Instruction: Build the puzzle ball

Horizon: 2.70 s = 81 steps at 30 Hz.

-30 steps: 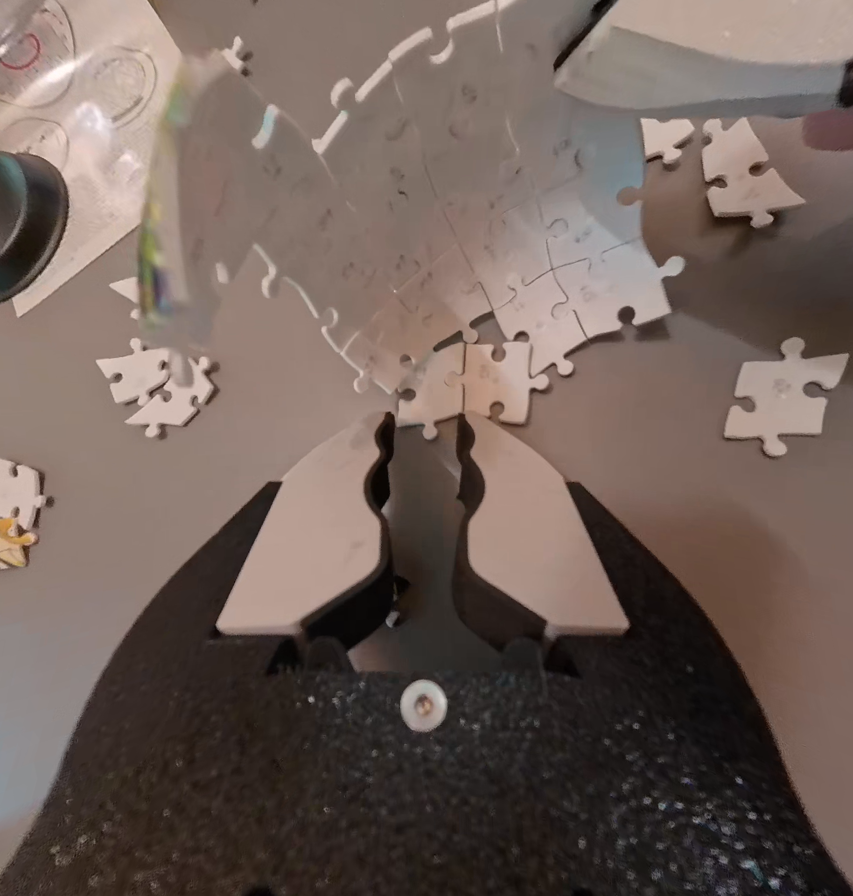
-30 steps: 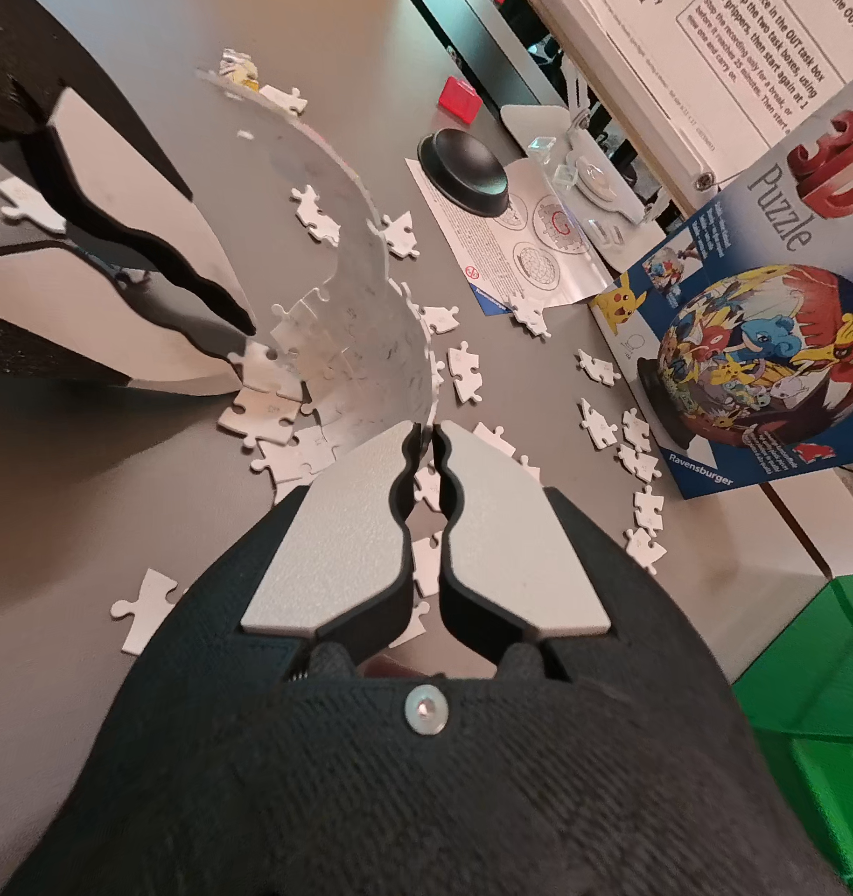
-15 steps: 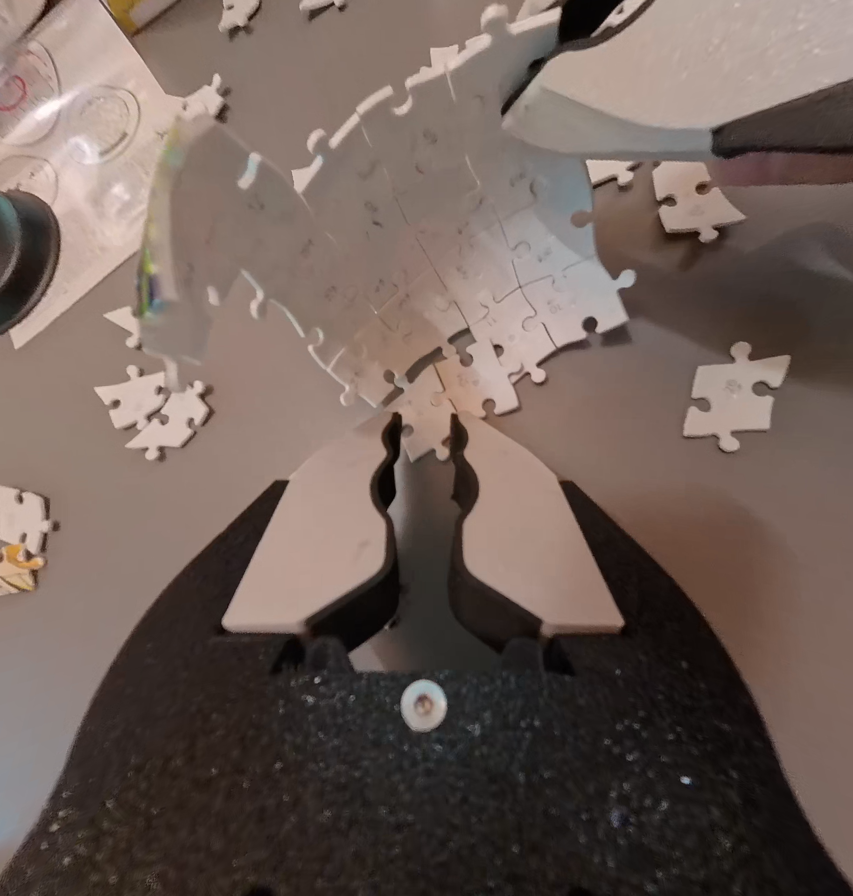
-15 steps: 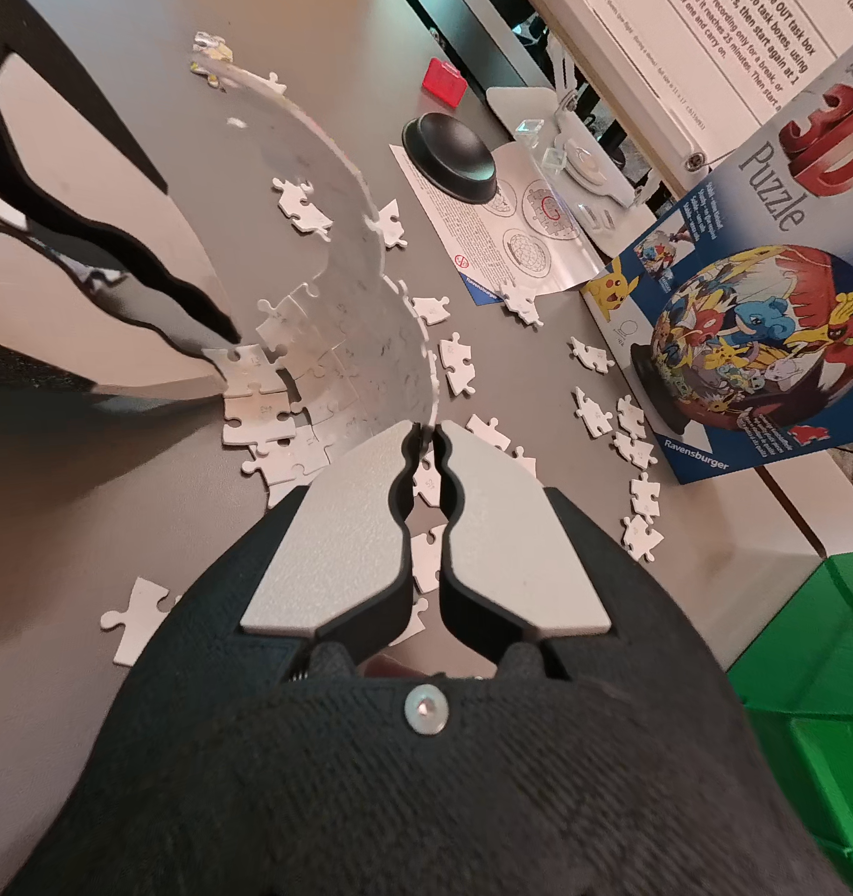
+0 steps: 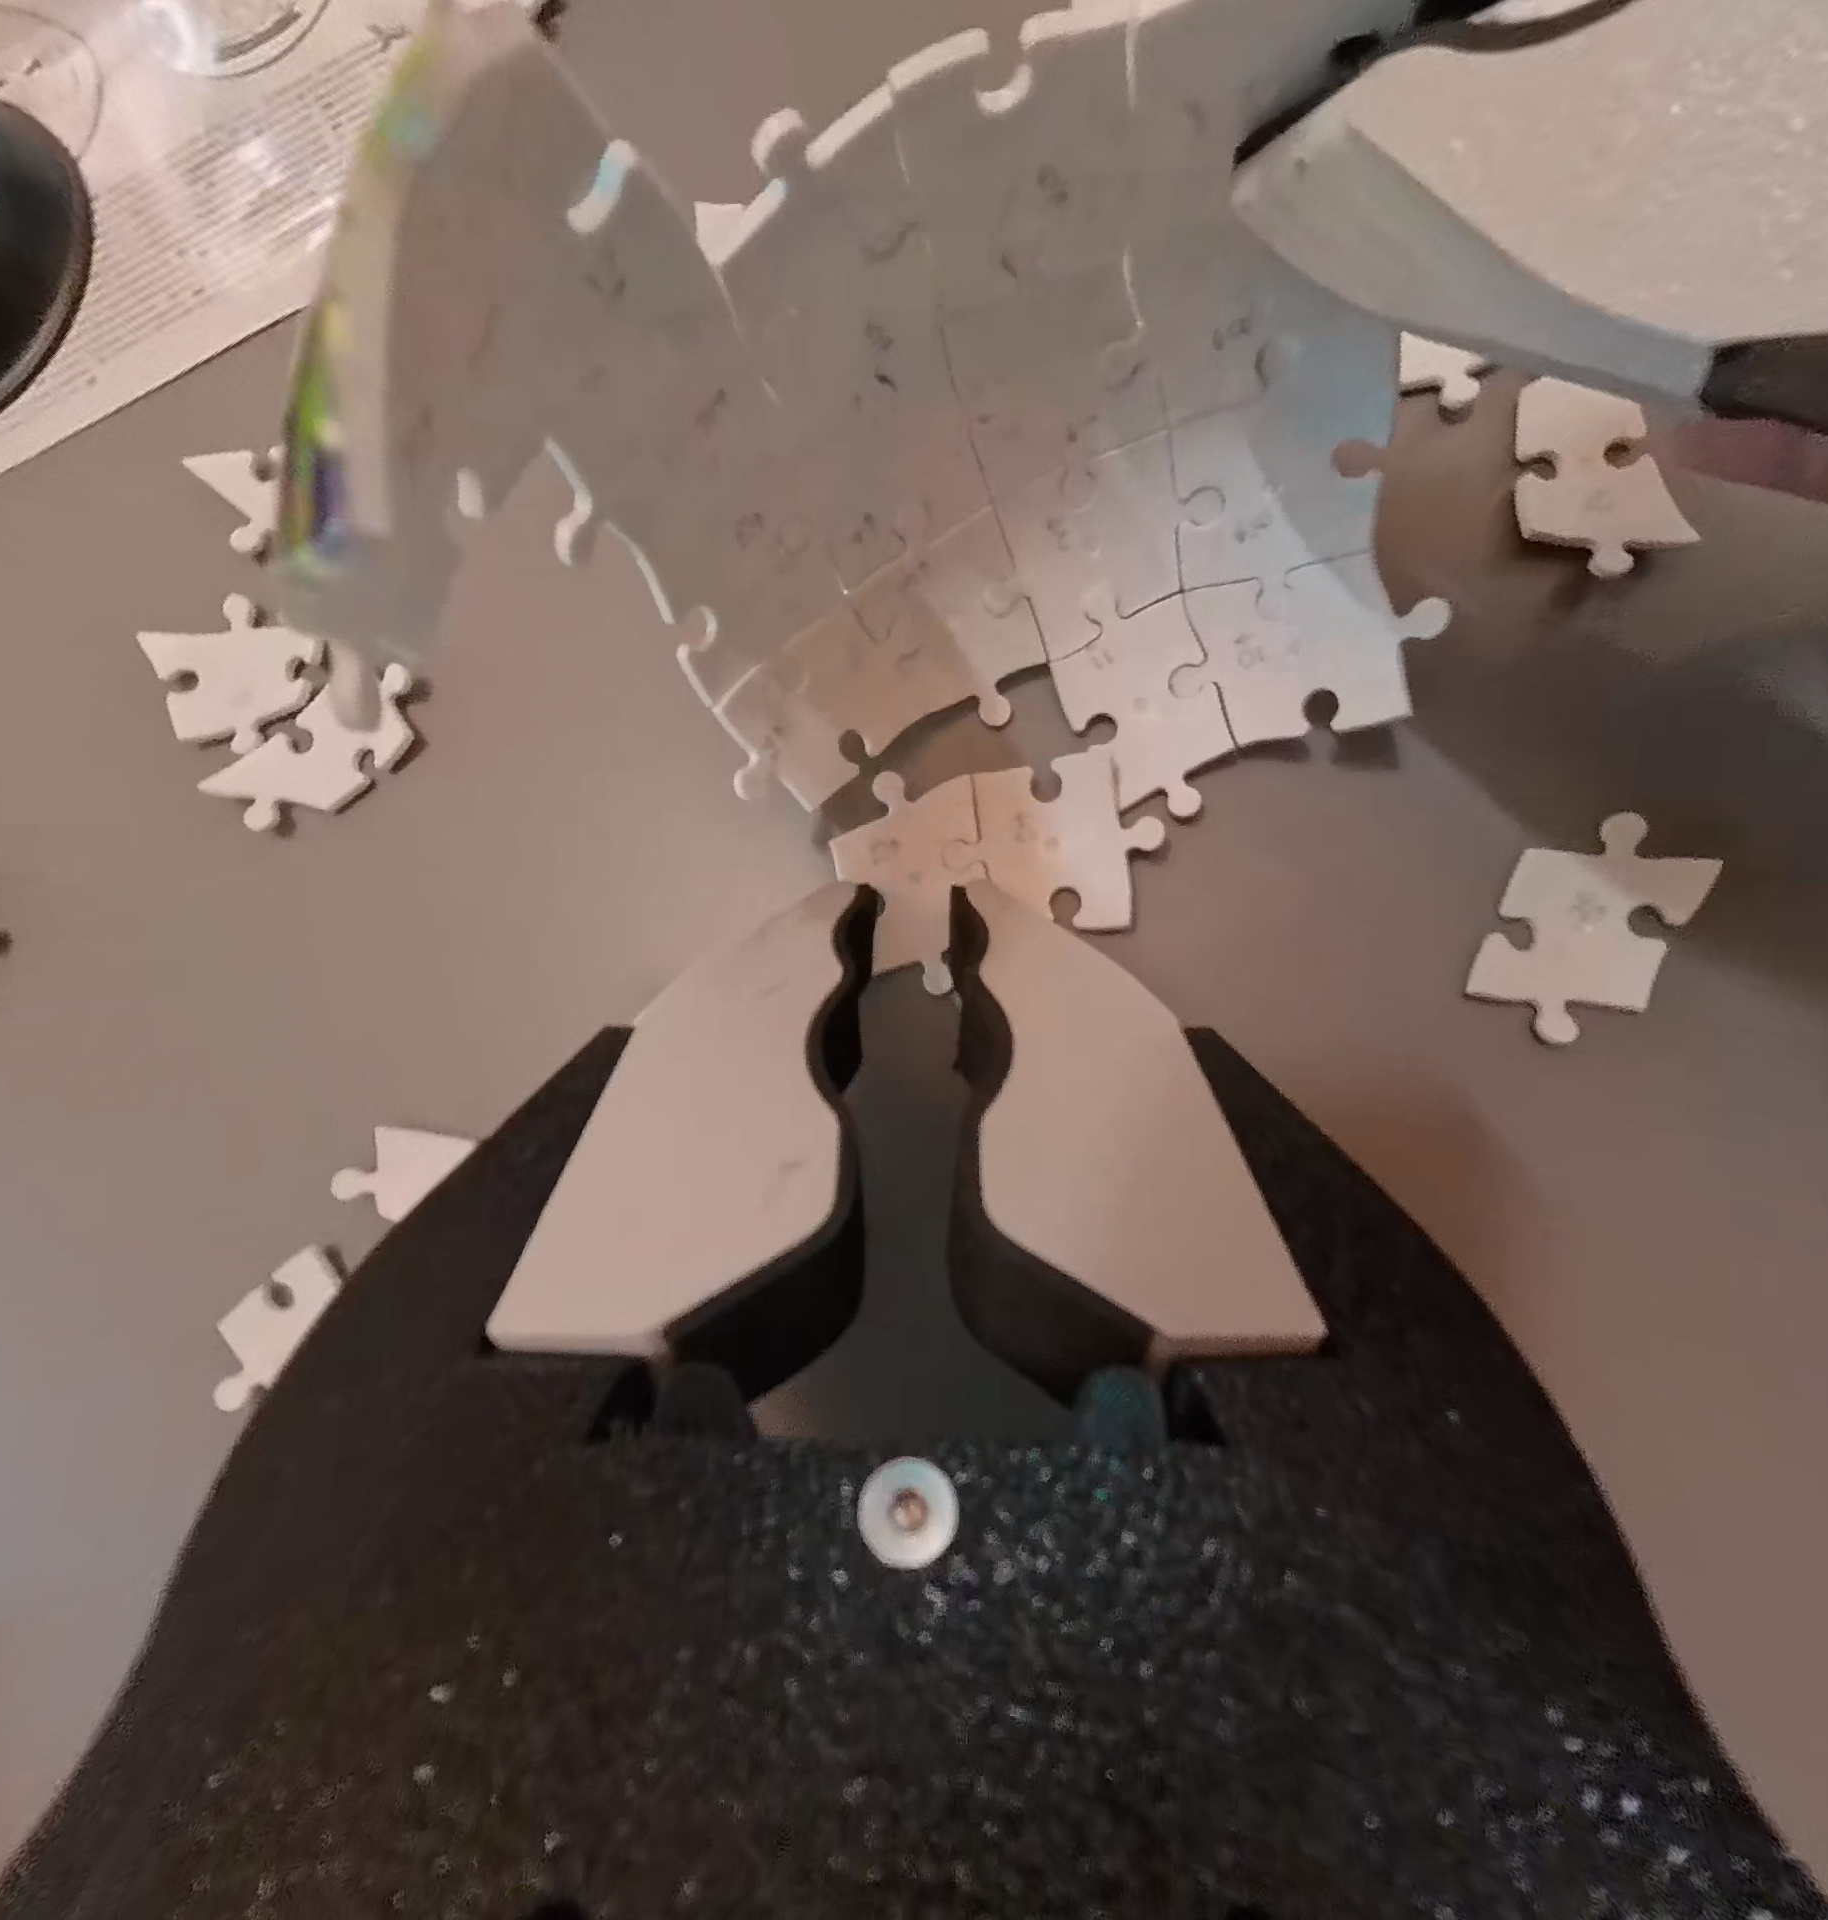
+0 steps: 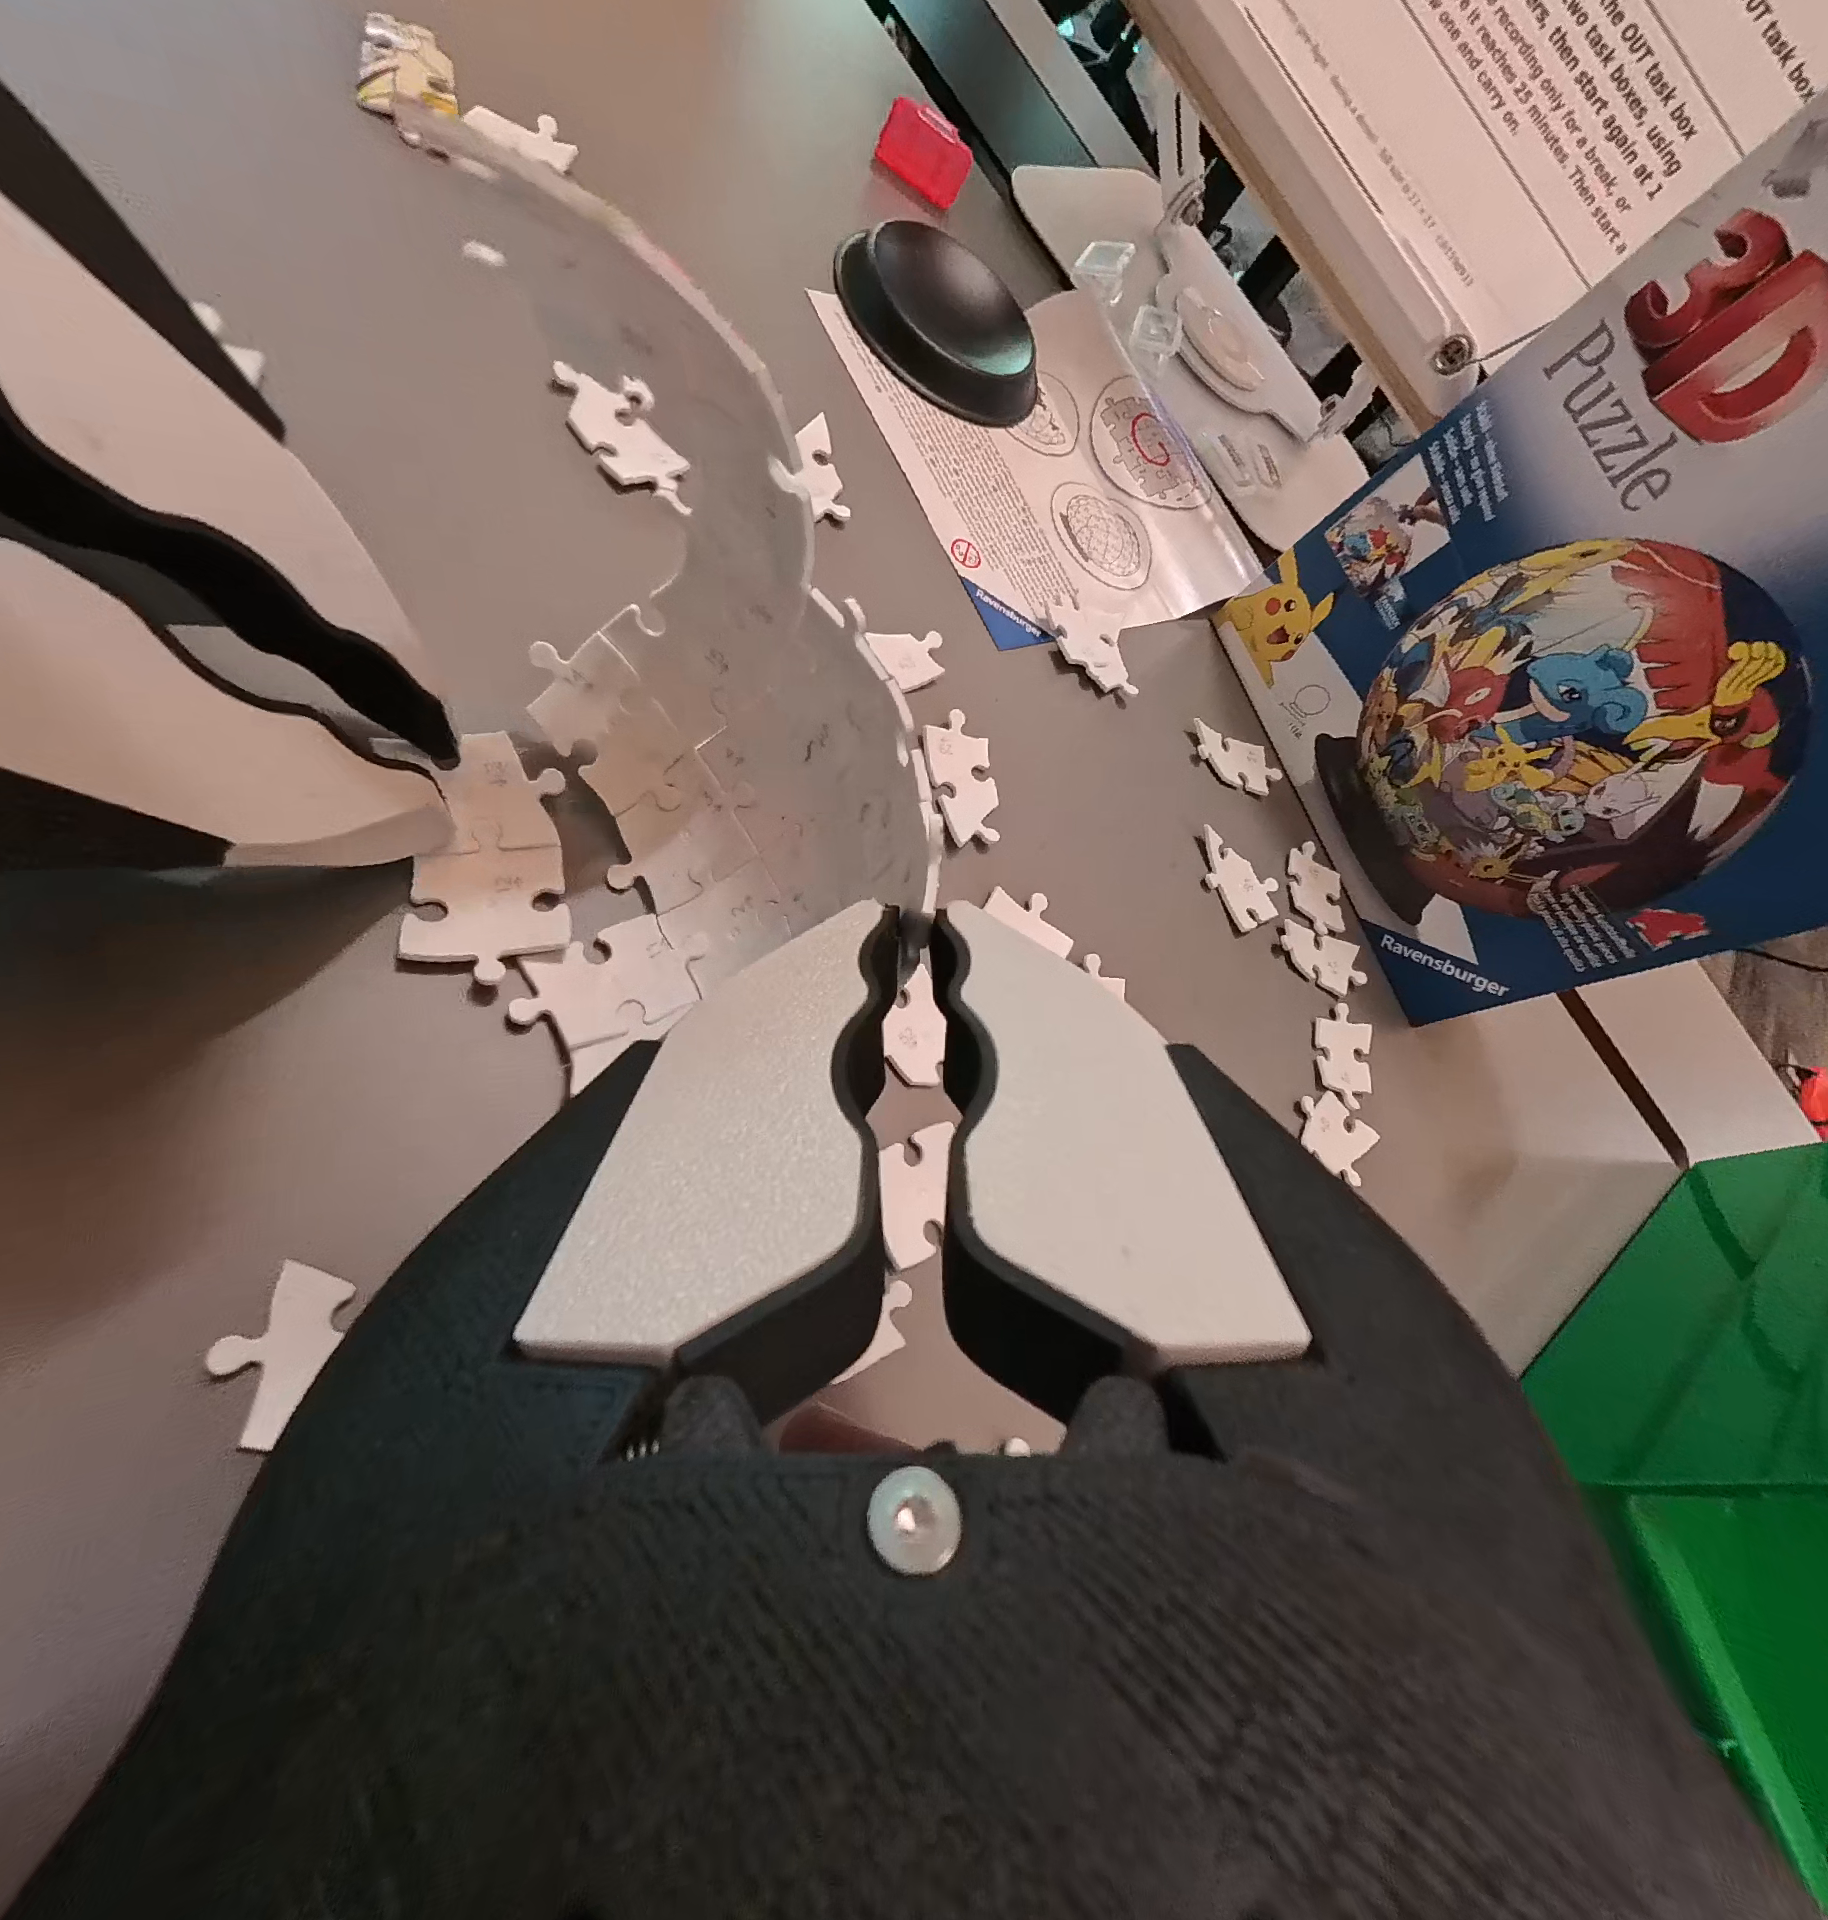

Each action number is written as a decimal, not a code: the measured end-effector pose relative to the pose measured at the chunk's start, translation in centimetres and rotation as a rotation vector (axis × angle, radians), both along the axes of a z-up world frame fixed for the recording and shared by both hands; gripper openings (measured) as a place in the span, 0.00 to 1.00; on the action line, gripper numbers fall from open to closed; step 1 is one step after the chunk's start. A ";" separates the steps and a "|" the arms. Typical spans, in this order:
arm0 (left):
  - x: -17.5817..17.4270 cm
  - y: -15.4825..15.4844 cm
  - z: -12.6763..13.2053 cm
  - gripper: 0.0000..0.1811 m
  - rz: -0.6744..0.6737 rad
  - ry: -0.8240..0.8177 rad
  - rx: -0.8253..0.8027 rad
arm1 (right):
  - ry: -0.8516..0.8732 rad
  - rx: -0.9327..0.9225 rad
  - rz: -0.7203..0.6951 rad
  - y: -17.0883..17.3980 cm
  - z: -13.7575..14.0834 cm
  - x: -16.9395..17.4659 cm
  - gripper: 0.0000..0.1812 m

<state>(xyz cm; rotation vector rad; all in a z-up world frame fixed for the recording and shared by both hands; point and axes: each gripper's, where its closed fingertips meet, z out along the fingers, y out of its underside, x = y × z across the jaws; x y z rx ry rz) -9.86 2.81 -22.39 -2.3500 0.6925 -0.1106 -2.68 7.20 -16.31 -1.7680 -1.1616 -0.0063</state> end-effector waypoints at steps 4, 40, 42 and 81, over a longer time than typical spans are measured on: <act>-0.1 -0.1 0.0 0.07 0.085 -0.066 0.016 | -0.001 -0.011 -0.021 -0.1 0.1 0.0 0.03; -0.3 -0.3 0.1 0.11 -0.247 0.127 0.112 | -0.012 -0.020 0.068 0.3 -0.2 0.1 0.03; -0.4 -0.2 0.1 0.10 -0.245 0.136 0.114 | -0.020 -0.046 0.074 0.6 -0.3 0.1 0.04; 1.0 3.7 0.0 0.00 -0.227 0.100 0.144 | -0.136 -0.130 0.025 2.0 -0.7 -0.9 0.06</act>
